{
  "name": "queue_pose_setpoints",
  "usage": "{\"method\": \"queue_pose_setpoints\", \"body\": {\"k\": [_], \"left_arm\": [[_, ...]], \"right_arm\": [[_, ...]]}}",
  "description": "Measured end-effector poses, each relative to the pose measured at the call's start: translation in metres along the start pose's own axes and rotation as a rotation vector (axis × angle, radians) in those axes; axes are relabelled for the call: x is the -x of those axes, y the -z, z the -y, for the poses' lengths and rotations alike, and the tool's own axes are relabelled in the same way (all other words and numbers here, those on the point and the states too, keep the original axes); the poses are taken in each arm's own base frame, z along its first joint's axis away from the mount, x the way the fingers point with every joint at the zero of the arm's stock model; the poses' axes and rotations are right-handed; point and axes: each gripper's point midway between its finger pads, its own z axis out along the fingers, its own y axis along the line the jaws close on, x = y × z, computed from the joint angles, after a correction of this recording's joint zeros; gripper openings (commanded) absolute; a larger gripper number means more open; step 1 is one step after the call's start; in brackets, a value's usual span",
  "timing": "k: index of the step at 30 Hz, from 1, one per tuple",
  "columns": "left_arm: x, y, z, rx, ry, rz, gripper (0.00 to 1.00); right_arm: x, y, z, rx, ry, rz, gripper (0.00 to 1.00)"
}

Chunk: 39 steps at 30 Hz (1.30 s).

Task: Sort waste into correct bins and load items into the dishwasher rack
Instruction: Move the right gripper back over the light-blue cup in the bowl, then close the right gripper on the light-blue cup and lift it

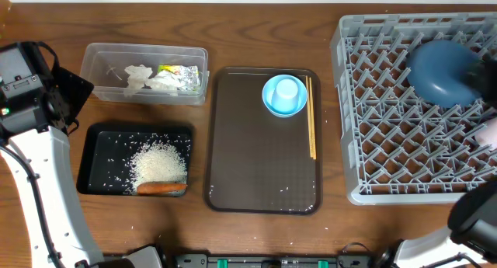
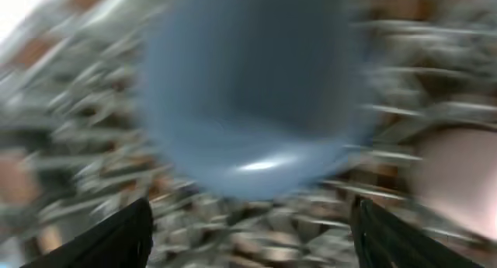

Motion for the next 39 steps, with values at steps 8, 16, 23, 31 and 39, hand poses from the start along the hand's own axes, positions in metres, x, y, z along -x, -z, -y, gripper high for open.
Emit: {"method": "queue_pose_setpoints", "body": {"k": [8, 16, 23, 31, 39], "left_arm": [[0.0, 0.0, 0.0, 0.0, 0.0, 0.0, 1.0], [0.0, 0.0, 0.0, 0.0, 0.0, 0.0, 1.0], [0.0, 0.0, 0.0, 0.0, 0.0, 0.0, 1.0], [0.0, 0.0, 0.0, 0.0, 0.0, 0.0, 1.0], [0.0, 0.0, 0.0, 0.0, 0.0, 0.0, 1.0]], "right_arm": [[-0.07, -0.015, -0.186, 0.226, 0.409, -0.06, 0.98], [-0.141, -0.027, -0.282, 0.251, 0.625, -0.044, 0.99], [-0.201, -0.082, -0.305, 0.217, 0.656, -0.14, 0.99], [-0.226, -0.098, -0.305, 0.186, 0.628, -0.192, 0.97], [-0.236, -0.096, -0.292, 0.14, 0.618, -0.245, 0.88]]}}
